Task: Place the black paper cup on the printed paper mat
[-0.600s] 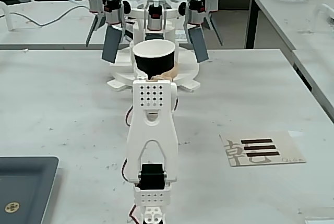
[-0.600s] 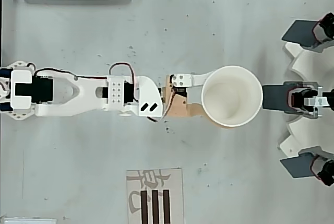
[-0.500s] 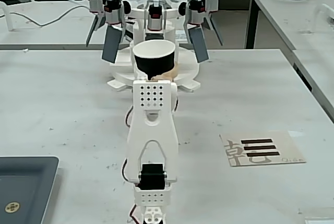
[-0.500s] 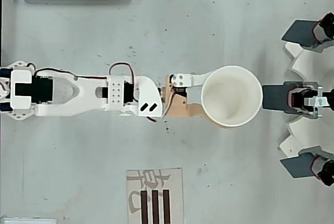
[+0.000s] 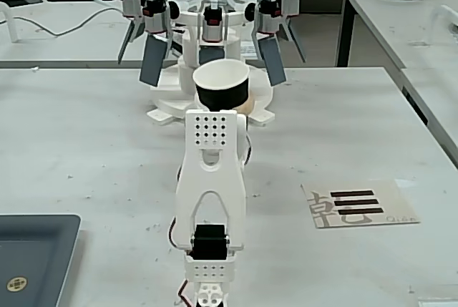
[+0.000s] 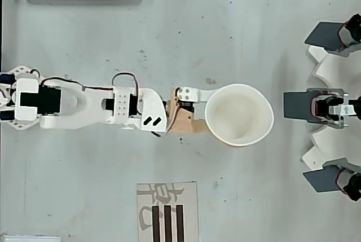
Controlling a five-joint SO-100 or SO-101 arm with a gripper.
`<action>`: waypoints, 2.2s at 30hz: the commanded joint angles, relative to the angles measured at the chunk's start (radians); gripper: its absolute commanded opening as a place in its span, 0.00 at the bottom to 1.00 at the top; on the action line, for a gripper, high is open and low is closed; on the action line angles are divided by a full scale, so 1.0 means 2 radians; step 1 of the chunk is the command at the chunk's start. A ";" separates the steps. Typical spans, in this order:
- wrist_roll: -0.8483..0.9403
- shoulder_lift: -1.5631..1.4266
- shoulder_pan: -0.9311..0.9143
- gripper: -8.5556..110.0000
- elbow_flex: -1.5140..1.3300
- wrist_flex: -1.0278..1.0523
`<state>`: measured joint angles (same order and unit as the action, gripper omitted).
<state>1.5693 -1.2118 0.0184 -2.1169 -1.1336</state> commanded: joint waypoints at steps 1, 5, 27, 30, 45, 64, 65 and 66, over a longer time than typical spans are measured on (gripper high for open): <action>0.000 -0.040 -0.004 0.10 -0.002 -0.015; -0.011 -0.064 -0.001 0.11 -0.020 -0.015; -0.041 -0.243 0.005 0.15 -0.204 -0.009; -0.038 -0.277 0.005 0.15 -0.242 -0.009; -0.036 -0.407 0.004 0.15 -0.401 -0.036; -0.031 -0.463 -0.045 0.15 -0.479 -0.068; -0.031 -0.466 -0.051 0.15 -0.479 -0.067; -0.031 -0.467 -0.056 0.15 -0.479 -0.067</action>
<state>1.4956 -2.1092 -0.0644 -3.0618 -1.2395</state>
